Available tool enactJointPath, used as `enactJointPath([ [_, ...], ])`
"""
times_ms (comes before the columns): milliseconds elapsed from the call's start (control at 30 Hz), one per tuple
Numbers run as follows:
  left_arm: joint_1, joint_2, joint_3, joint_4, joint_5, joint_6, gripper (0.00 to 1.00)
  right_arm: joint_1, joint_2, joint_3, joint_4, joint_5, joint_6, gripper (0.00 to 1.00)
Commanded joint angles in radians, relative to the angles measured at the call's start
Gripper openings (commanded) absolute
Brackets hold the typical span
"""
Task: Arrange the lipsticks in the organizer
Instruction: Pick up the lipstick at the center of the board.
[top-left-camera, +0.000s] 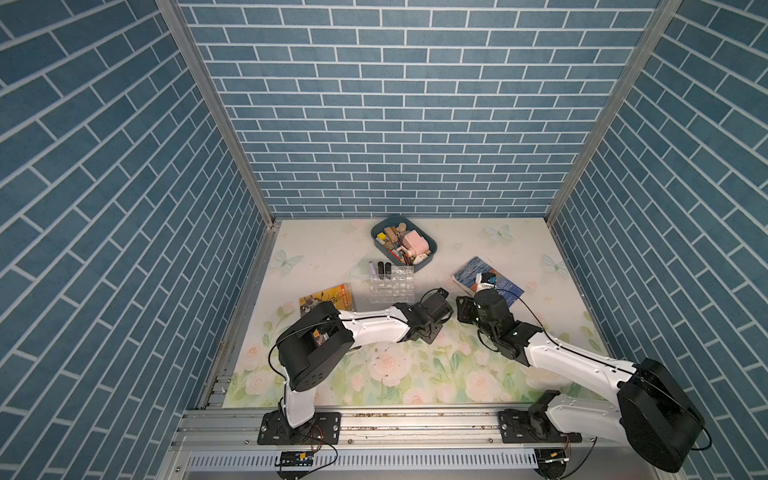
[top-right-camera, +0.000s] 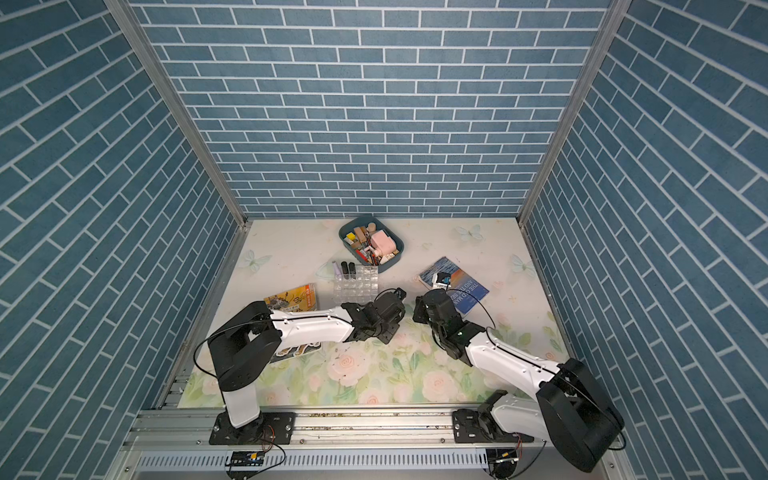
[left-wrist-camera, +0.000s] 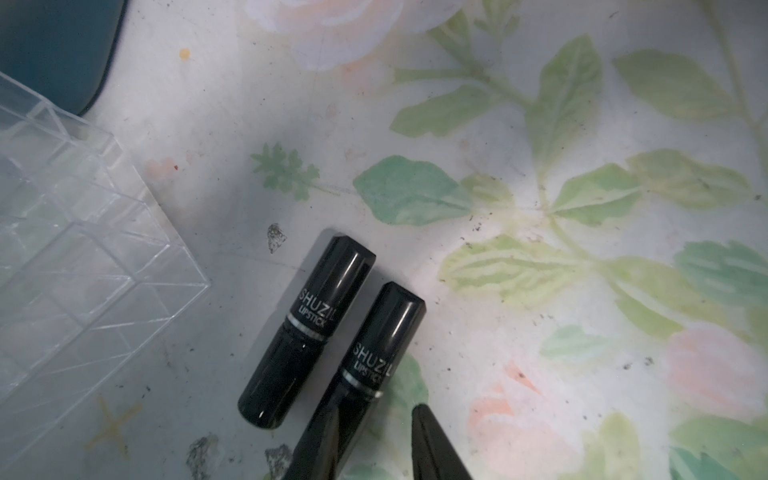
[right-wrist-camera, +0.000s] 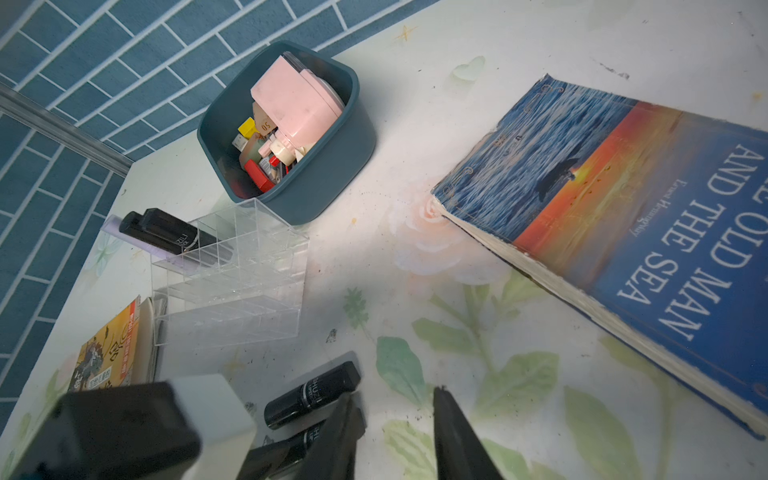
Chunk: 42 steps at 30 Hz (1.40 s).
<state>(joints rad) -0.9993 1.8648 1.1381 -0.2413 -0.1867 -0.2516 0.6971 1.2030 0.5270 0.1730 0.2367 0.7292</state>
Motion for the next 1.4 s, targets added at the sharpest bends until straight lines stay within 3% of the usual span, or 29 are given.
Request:
enactJointPath([
  [0,-0.003,-0.001,-0.017,-0.011,-0.005,0.016,0.33,-0.007,0.012,-0.005,0.028,-0.007,0.024,0.34],
  [567,0.001,0.046,0.018,-0.032,-0.004,0.074,0.34,-0.007,0.039,-0.008,0.059,-0.037,0.044,0.34],
  [933,0.01,-0.007,0.005,-0.033,0.027,0.081,0.35,-0.006,0.055,-0.017,0.083,-0.049,0.053,0.33],
  [1367,0.012,0.017,0.0,-0.072,0.041,0.078,0.29,-0.008,0.017,-0.027,0.082,-0.029,0.068,0.33],
])
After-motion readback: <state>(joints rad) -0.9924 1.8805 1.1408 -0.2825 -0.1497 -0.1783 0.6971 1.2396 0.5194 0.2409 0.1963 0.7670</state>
